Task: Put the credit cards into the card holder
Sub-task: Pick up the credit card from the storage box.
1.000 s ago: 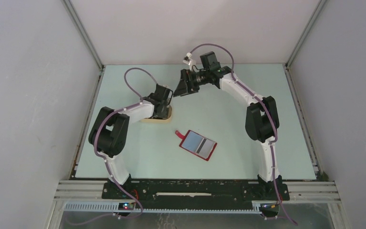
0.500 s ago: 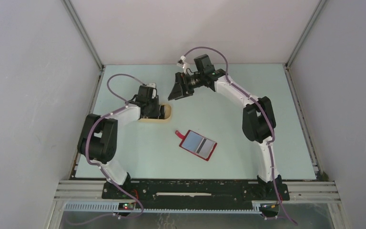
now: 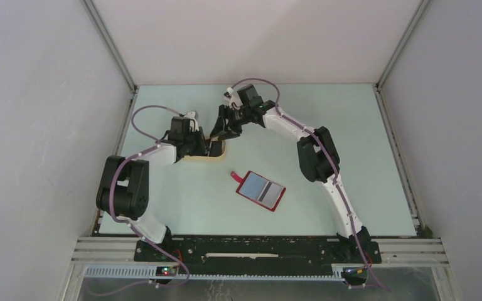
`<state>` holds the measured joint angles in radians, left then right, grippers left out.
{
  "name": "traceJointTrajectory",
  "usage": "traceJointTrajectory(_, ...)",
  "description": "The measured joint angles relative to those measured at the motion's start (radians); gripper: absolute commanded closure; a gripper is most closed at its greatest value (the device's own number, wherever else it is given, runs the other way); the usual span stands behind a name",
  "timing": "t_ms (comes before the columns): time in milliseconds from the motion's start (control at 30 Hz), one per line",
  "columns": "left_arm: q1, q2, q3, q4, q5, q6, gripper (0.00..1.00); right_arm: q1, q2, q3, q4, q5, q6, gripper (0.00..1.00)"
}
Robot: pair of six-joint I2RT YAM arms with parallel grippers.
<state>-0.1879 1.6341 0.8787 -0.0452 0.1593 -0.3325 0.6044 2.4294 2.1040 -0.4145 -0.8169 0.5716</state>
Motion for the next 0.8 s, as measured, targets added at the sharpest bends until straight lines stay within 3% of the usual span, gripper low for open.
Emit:
traceJointTrajectory(267, 0.023, 0.0, -0.034, 0.026, 0.056, -0.012, 0.7, 0.037, 0.077, 0.164, -0.035, 0.19, 0.086, 0.36)
traceJointTrajectory(667, 0.04, -0.078, -0.074, 0.044, 0.06, -0.017, 0.62, 0.087, 0.077, 0.172, -0.133, 0.375, 0.158, 0.34)
traceJointTrajectory(800, 0.04, -0.172, -0.101, 0.049, 0.061, -0.016, 0.67, 0.101, 0.077, 0.163, -0.152, 0.421, 0.18, 0.33)
